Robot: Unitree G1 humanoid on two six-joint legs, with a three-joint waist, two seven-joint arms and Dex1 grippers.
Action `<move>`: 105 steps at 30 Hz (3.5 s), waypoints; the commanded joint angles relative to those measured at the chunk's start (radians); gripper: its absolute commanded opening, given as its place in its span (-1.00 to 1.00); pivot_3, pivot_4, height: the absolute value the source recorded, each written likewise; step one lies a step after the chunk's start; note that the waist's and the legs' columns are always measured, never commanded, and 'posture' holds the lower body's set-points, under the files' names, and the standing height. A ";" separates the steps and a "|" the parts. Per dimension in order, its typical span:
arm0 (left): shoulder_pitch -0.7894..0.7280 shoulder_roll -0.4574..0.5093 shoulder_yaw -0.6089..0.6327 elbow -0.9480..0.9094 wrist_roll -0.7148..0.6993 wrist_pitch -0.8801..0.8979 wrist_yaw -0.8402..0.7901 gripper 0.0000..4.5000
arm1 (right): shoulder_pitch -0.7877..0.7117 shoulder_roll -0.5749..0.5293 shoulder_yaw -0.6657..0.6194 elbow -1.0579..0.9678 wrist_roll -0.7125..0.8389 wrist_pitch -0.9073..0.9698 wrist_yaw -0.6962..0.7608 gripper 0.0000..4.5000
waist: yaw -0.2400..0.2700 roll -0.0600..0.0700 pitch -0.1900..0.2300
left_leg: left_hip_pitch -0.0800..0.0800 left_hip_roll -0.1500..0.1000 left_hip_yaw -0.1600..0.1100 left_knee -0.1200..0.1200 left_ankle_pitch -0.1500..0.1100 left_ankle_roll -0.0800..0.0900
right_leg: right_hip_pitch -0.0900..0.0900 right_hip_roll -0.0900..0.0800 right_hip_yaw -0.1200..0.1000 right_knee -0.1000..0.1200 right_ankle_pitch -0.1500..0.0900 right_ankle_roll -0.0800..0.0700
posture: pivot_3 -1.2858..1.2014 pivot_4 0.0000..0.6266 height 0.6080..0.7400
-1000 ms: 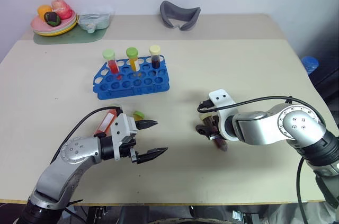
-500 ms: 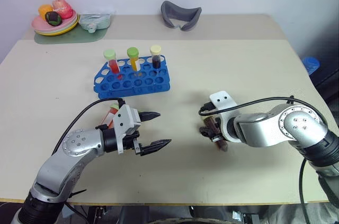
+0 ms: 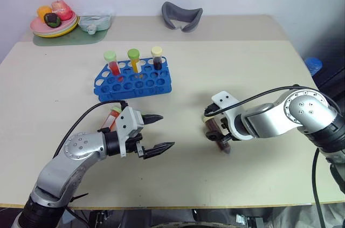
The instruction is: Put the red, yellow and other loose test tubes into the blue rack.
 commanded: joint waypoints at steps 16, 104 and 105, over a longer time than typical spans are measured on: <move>0.095 0.000 0.008 0.036 0.042 -0.155 -0.047 1.00 | -0.054 0.087 0.036 0.120 0.003 0.039 0.000 0.01 | -0.007 -0.004 -0.002 | 0.001 0.001 0.000 -0.001 0.000 0.000 | 0.000 0.001 0.000 0.000 0.000 -0.001 | 0.03 -0.52 1.00; 0.051 -0.185 0.295 0.176 0.018 -0.220 0.271 1.00 | 0.066 1.102 -0.445 0.751 -1.881 -1.484 1.053 -0.36 | -0.028 0.003 0.002 | -0.009 0.000 0.000 0.001 0.005 -0.009 | -0.016 -0.001 -0.001 0.015 0.001 0.000 | 0.03 -0.52 1.00; 0.050 -0.184 0.295 0.177 0.017 -0.219 0.270 1.00 | 0.071 1.103 -0.444 0.750 -1.882 -1.488 1.058 -0.36 | -0.028 0.003 0.002 | -0.009 0.000 0.000 0.001 0.005 -0.009 | -0.016 -0.001 -0.001 0.015 0.001 0.000 | 0.03 -0.52 1.00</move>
